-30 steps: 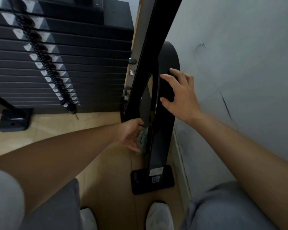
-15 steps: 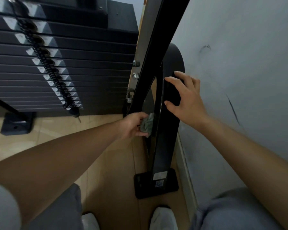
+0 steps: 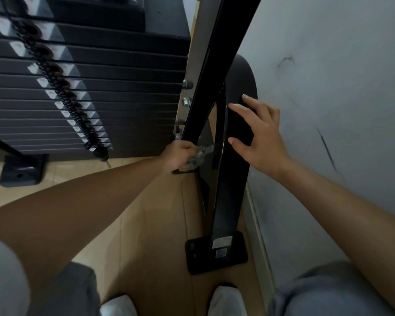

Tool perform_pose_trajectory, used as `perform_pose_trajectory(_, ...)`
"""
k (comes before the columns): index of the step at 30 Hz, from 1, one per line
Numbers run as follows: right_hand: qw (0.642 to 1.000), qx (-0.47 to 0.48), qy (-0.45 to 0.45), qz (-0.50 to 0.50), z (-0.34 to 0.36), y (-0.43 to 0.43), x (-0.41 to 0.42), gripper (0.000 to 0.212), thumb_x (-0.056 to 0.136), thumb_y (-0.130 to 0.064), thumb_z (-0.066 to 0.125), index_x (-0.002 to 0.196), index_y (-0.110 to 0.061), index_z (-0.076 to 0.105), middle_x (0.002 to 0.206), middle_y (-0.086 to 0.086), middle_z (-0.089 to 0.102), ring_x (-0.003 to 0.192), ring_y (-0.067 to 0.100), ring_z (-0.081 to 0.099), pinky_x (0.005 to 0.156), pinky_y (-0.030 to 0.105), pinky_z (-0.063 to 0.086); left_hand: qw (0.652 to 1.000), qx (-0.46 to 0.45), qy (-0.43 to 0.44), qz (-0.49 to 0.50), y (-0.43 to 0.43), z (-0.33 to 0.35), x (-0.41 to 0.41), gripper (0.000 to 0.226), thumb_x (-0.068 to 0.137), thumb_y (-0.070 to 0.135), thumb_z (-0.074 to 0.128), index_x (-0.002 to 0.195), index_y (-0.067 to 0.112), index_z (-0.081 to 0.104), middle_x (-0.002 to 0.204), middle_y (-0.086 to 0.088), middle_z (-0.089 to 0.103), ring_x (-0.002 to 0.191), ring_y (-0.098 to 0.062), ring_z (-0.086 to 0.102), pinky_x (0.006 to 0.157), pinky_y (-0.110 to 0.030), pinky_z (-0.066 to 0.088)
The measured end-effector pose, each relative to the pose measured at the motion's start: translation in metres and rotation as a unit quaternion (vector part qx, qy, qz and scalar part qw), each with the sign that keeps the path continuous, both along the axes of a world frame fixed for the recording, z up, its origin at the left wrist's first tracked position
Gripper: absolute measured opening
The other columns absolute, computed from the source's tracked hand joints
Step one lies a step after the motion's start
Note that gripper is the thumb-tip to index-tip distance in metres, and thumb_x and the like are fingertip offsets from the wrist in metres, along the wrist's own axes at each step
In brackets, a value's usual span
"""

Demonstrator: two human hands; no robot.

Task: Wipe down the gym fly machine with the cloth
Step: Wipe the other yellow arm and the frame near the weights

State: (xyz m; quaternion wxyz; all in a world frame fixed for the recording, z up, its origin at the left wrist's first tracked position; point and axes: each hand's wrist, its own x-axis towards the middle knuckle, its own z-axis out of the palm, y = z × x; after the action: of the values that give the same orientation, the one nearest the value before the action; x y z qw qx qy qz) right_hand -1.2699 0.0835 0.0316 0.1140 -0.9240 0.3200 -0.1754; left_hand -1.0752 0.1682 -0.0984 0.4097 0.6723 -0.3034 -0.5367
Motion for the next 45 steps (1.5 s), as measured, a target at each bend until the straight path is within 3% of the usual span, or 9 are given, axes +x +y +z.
perform_pose_trajectory(4,1.0,-0.006,0.011,0.006,-0.002,-0.003,-0.001,0.071,0.084,-0.025,0.078,0.147,-0.025,0.047,0.157,0.001,0.034,0.139,0.031,0.025,0.11,0.03,0.027,0.961,-0.145,-0.188,-0.138,-0.001,-0.029,-0.011,0.03,0.099,0.013,0.059,0.128,0.017,0.064,0.121,-0.003,0.062,0.111,-0.016,0.06,0.091,-0.024,0.051)
perform_pose_trajectory(8,0.999,-0.027,0.015,0.012,-0.006,-0.007,-0.006,0.07,0.085,-0.03,0.076,0.148,-0.026,0.047,0.157,0.001,0.034,0.136,0.031,0.026,0.112,0.022,0.022,0.872,-0.104,-0.377,-0.292,0.013,-0.079,-0.026,0.05,0.102,0.021,0.054,0.152,0.022,0.044,0.16,-0.006,0.033,0.144,-0.027,0.036,0.116,-0.038,0.035)
perform_pose_trajectory(15,0.999,-0.045,0.023,0.015,-0.009,-0.008,-0.006,0.068,0.086,-0.034,0.074,0.148,-0.024,0.047,0.157,0.004,0.035,0.135,0.035,0.03,0.113,0.013,0.017,0.664,-0.169,-0.567,-0.457,0.033,-0.11,-0.011,0.065,0.104,0.037,0.045,0.16,0.035,0.012,0.17,-0.004,0.006,0.153,-0.031,0.016,0.113,-0.045,0.038)
perform_pose_trajectory(17,0.999,-0.044,0.023,0.015,-0.007,-0.007,-0.006,0.068,0.086,-0.033,0.074,0.148,-0.024,0.047,0.157,0.005,0.035,0.135,0.035,0.031,0.114,0.018,0.02,0.638,-0.177,-0.575,-0.48,0.036,-0.116,-0.004,0.076,0.101,0.041,0.048,0.16,0.037,0.001,0.17,-0.003,0.0,0.154,-0.029,0.014,0.113,-0.042,0.037)
perform_pose_trajectory(24,0.998,-0.045,0.036,0.005,-0.004,-0.005,-0.005,0.067,0.088,-0.032,0.073,0.149,-0.025,0.046,0.158,0.003,0.034,0.135,0.034,0.03,0.109,0.009,0.015,0.718,-0.152,-0.528,-0.426,0.019,-0.101,0.007,0.079,0.094,0.057,0.05,0.159,0.04,0.009,0.17,0.003,0.003,0.154,-0.024,0.012,0.115,-0.046,0.032)
perform_pose_trajectory(27,0.998,-0.045,0.045,0.005,-0.004,-0.003,-0.004,0.068,0.088,-0.031,0.073,0.15,-0.025,0.045,0.159,0.003,0.033,0.135,0.034,0.029,0.112,0.025,0.024,0.723,-0.151,-0.527,-0.42,0.016,-0.102,0.004,0.079,0.091,0.064,0.045,0.159,0.04,0.012,0.17,0.003,0.003,0.154,-0.025,0.012,0.116,-0.046,0.033)
perform_pose_trajectory(33,0.998,-0.046,0.047,0.002,-0.004,-0.004,-0.005,0.069,0.088,-0.03,0.073,0.151,-0.026,0.043,0.159,0.003,0.031,0.137,0.035,0.028,0.113,0.034,0.029,0.689,-0.183,-0.555,-0.429,0.031,-0.106,-0.007,0.088,0.08,0.071,0.021,0.159,0.034,0.016,0.168,-0.004,0.014,0.153,-0.029,0.017,0.112,-0.045,0.037)
perform_pose_trajectory(38,0.997,-0.054,0.046,0.005,-0.006,-0.006,-0.007,0.069,0.088,-0.034,0.073,0.15,-0.027,0.043,0.159,0.003,0.032,0.136,0.034,0.028,0.112,0.022,0.022,0.643,-0.231,-0.548,-0.483,0.04,-0.115,-0.004,0.08,0.085,0.064,0.032,0.157,0.037,0.011,0.168,-0.002,0.014,0.153,-0.027,0.017,0.114,-0.045,0.035)
perform_pose_trajectory(45,0.997,-0.066,0.04,0.011,-0.007,-0.008,-0.007,0.069,0.087,-0.035,0.075,0.149,-0.026,0.045,0.158,0.003,0.034,0.135,0.034,0.032,0.111,0.009,0.013,0.781,-0.164,-0.484,-0.358,0.016,-0.1,-0.012,0.052,0.105,0.046,0.037,0.155,0.033,0.035,0.169,-0.003,0.016,0.155,-0.026,0.015,0.122,-0.041,0.026)
